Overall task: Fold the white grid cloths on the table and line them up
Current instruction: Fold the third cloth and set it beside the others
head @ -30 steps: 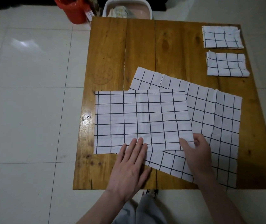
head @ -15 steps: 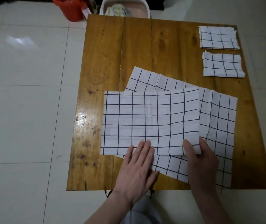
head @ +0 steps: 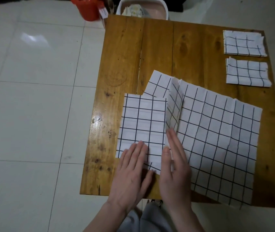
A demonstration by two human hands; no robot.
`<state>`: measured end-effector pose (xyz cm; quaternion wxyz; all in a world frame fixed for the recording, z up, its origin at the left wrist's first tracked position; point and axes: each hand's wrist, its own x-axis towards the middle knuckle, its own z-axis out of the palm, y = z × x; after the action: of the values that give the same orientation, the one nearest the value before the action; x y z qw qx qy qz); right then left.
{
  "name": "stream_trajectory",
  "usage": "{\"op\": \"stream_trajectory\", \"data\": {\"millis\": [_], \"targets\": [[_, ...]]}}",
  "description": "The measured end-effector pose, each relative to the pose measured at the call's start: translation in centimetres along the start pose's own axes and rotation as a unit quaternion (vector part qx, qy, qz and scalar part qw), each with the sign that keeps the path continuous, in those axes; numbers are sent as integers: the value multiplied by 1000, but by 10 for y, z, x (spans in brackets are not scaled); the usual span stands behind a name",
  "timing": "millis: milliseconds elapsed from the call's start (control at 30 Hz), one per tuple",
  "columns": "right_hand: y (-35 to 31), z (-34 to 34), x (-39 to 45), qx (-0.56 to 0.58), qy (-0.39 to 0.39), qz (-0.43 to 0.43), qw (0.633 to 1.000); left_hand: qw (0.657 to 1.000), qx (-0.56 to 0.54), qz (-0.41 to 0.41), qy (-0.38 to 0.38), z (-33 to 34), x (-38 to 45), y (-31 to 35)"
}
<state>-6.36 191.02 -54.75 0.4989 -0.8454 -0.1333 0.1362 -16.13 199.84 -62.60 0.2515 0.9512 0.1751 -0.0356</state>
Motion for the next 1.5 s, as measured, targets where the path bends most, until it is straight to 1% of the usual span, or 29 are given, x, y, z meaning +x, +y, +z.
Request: {"op": "stream_trajectory", "data": {"millis": [100, 167, 267, 400, 667, 867, 1100, 1233, 1333, 1433, 1500], "targets": [[5, 17, 3, -13, -13, -18, 1000, 996, -3, -74, 39, -4, -7, -18], [10, 30, 4, -17, -16, -28, 999, 993, -9, -112, 47, -6, -10, -27], [20, 51, 4, -23, -31, -32, 999, 990, -19, -128, 50, -7, -13, -36], [30, 72, 5, -59, -70, -39, 995, 991, -32, -116, 63, -8, -13, -40], [50, 96, 0, -148, -142, -55, 977, 990, -79, -106, 50, -10, -15, -47], [49, 93, 2, -182, -191, -46, 964, 992, -64, -91, 59, -9, -16, -50], [43, 85, 4, -215, -243, -62, 944, 995, -19, -72, 66, -5, -22, -51], [41, 69, 21, -217, -227, -84, 946, 996, 46, -68, 42, -3, -23, -56], [52, 45, 49, -248, -198, -147, 937, 996, 71, -56, 22, -6, -24, -61], [68, 15, 81, -259, -184, -195, 928, 994, 111, 23, -3, -11, -24, -63], [78, -6, 100, -287, -192, -237, 908, 987, 141, 68, -18, -12, -23, -63]]}}
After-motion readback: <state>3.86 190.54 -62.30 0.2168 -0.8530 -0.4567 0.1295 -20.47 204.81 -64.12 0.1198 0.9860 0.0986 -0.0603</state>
